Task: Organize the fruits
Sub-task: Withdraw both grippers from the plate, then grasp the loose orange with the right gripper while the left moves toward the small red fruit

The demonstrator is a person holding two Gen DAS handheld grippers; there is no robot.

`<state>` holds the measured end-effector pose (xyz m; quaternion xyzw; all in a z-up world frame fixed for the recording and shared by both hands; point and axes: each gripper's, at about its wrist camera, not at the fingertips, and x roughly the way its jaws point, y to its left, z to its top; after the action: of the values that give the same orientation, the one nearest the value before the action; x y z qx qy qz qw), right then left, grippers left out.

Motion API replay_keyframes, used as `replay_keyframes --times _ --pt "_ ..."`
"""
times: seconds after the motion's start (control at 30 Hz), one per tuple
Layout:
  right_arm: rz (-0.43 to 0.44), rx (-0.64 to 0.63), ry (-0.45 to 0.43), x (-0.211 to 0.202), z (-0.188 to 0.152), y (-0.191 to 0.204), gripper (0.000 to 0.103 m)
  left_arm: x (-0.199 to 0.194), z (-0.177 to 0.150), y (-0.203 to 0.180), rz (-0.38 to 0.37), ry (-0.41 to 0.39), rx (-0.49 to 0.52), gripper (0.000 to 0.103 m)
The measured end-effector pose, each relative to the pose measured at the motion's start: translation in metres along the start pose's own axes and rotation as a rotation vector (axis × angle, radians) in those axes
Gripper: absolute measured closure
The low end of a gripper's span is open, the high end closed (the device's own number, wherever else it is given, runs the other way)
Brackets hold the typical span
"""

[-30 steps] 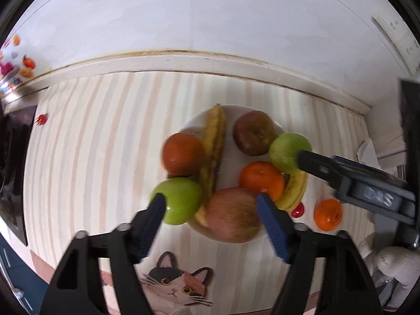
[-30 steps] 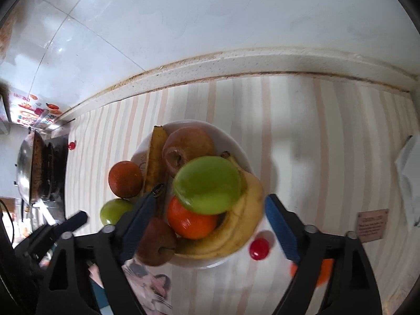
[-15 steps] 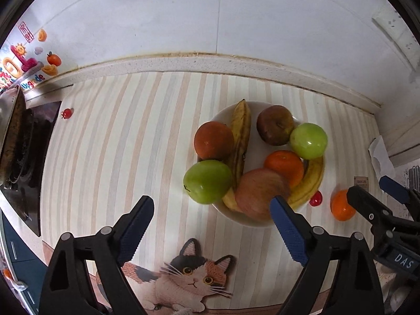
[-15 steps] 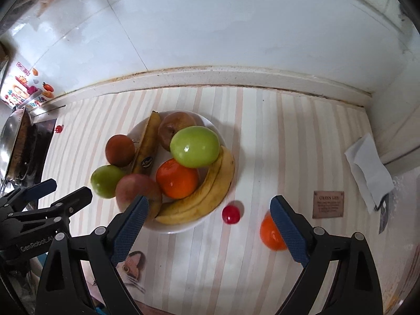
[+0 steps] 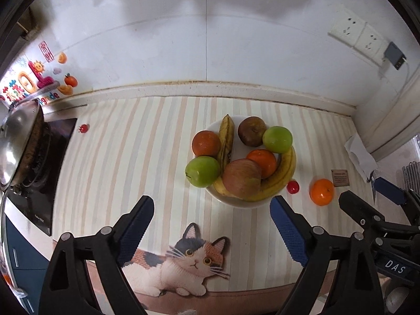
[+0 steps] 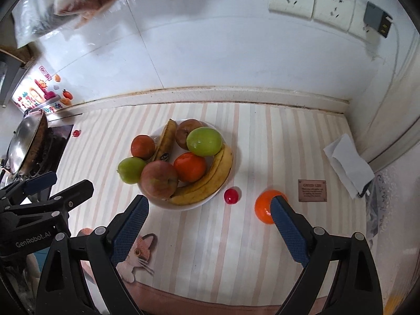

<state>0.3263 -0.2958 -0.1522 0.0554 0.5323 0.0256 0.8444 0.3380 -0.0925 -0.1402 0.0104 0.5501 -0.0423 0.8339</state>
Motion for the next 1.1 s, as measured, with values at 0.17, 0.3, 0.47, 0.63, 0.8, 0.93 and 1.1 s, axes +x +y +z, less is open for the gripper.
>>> replay_keyframes --times 0.17,0.3,0.47,0.63,0.8,0.93,1.1 --pt "0.020 -0.001 -0.037 -0.031 -0.013 0.006 0.007 -0.025 -0.012 -0.001 -0.014 -0.020 0.020 0.012" --pt "0.040 -0.002 -0.041 -0.047 -0.022 0.010 0.007 -0.037 -0.020 -0.003 -0.031 -0.002 0.035 0.012" --pt "0.042 0.006 -0.050 -0.061 -0.032 0.010 0.007 -0.046 -0.032 -0.004 -0.036 0.012 0.044 0.012" --pt "0.045 0.023 -0.051 -0.065 -0.035 0.006 0.007 -0.045 -0.038 -0.007 -0.043 0.024 0.041 0.012" --pt "0.087 0.059 -0.033 -0.057 -0.035 -0.002 0.007 -0.040 -0.037 -0.010 -0.045 0.023 0.036 0.012" --pt "0.100 0.141 -0.004 -0.035 -0.039 -0.030 0.007 -0.030 -0.030 -0.023 0.014 -0.003 0.077 0.012" --pt "0.055 0.259 0.055 0.006 -0.049 -0.084 0.007 0.000 -0.009 -0.050 0.078 0.008 0.177 0.012"
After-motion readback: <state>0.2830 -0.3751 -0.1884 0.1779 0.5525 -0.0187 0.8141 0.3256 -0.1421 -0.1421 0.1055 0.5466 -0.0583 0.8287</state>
